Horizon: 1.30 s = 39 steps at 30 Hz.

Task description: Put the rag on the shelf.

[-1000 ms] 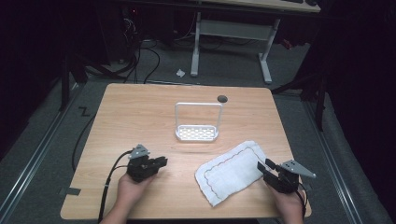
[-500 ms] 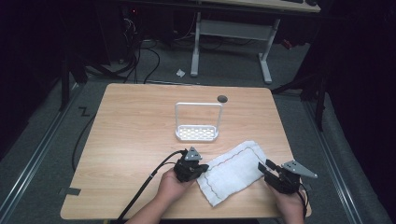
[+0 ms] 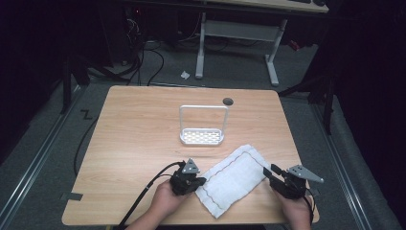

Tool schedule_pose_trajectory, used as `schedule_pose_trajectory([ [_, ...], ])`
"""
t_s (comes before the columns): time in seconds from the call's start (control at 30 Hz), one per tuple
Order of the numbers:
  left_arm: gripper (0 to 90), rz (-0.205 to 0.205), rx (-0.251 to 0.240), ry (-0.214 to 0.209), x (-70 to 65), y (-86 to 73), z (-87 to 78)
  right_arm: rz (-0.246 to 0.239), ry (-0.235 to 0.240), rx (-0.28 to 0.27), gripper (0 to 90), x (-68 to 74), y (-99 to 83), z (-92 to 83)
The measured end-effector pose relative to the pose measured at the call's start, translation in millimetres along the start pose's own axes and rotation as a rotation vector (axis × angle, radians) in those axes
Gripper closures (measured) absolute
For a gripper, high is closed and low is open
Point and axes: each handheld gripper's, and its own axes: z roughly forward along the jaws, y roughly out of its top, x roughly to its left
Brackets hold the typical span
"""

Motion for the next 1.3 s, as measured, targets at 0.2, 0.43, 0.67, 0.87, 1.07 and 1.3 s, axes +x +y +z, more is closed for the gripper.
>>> schedule_pose_trajectory([
  [0.2, 90.0, -0.043, -0.016, -0.008, -0.5, -33.9, -33.6, -0.009, 0.007, 0.006, 59.5, 3.3, -0.5, 1.1],
  [0.43, 90.0, -0.117, -0.006, -0.017, -6.3, -61.9, -63.8, -0.023, 0.03, 0.023, 64.5, 10.3, -0.6, 5.9],
  [0.67, 90.0, -0.089, -0.077, -0.034, -8.5, -46.0, -66.1, -0.097, 0.08, 0.071, 72.0, 29.7, -0.6, 17.1],
  [0.87, 90.0, -0.058, -0.056, -0.001, 10.1, -13.8, -38.8, -0.197, 0.114, 0.228, 90.0, 59.1, 0.0, 41.5],
  [1.07, 90.0, -0.023, 0.023, -0.004, 15.5, -8.1, -17.1, -0.191, 0.111, 0.279, 90.0, 61.0, 1.7, 51.7],
  [1.3, 90.0, -0.026, 0.03, -0.028, 7.9, -17.9, -25.7, -0.227, 0.113, 0.288, 90.0, 68.6, 13.6, 72.6],
])
